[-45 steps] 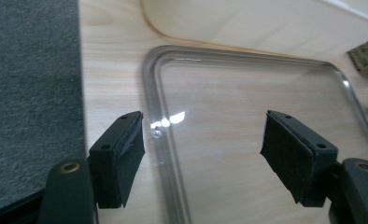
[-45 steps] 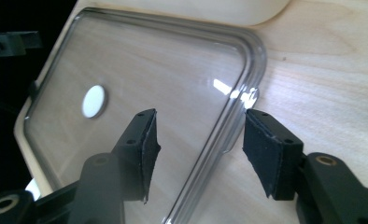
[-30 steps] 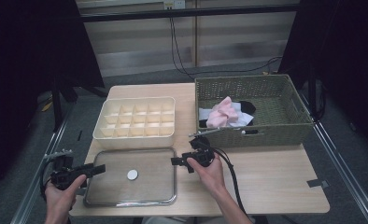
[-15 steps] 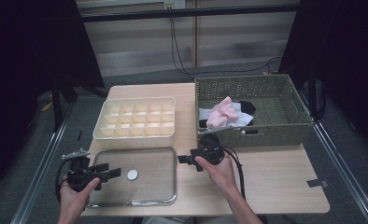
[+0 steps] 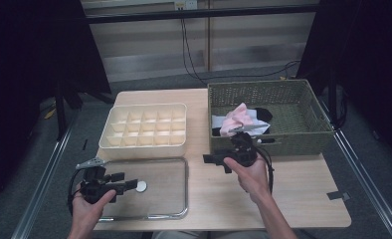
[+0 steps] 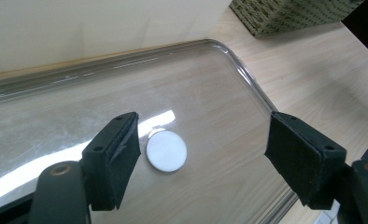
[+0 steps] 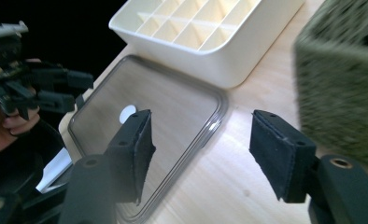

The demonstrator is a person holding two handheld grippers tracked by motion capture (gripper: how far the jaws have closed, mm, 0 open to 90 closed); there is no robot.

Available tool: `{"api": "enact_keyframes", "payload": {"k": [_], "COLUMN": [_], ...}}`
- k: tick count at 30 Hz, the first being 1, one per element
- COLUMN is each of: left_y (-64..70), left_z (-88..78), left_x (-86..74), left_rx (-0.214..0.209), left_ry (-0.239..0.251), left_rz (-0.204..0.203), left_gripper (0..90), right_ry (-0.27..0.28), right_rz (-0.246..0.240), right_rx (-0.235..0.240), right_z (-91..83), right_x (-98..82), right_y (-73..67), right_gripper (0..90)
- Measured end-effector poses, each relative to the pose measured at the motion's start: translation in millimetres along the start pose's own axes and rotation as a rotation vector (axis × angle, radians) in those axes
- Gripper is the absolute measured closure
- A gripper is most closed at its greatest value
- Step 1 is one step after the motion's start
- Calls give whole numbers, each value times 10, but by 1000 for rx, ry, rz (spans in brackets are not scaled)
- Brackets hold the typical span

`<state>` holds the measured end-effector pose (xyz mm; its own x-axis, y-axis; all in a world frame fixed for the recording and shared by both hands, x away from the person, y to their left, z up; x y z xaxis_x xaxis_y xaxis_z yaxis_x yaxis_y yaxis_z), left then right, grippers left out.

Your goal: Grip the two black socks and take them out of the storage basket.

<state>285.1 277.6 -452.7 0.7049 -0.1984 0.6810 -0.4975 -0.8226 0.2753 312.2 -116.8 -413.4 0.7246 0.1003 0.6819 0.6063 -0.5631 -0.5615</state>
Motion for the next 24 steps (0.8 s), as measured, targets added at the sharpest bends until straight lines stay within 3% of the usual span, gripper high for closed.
{"api": "enact_keyframes", "payload": {"k": [9, 13, 15, 18, 22, 24], "left_y": [104, 211, 268, 353, 440, 467], "left_z": [28, 28, 30, 40, 66, 86], "left_x": [-16, -55, -78, -117, -169, -184], "left_rx": [-52, -70, -80, -94, -110, -140], "left_ry": [9, 10, 2, 3, -15, -37], "left_rz": [20, 38, 58, 52, 66, 69], "left_gripper": [275, 272, 272, 270, 269, 266], "right_ry": [60, 75, 87, 95, 69, 55], "right_rz": [-5, -18, -12, -4, 11, 26], "right_rx": [-33, -50, -60, -88, -133, -152], "right_z": [-423, -614, -719, -864, -966, -988], "right_x": [265, 365, 413, 480, 566, 607], "right_y": [162, 255, 339, 483, 705, 838], "right_gripper": [433, 436, 442, 450, 450, 428]}}
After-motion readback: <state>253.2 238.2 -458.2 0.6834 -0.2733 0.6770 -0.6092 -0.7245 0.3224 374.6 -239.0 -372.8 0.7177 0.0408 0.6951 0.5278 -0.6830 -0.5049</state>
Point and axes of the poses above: each handheld gripper's, and its own axes: z roughly forward along the jaws, x roughly out of its top, y roughly to its right, the point moved 2 cm from there along z, roughly forward along the jaws, and after that the axes turned 9 degrees about x, right-handed, at the moved point
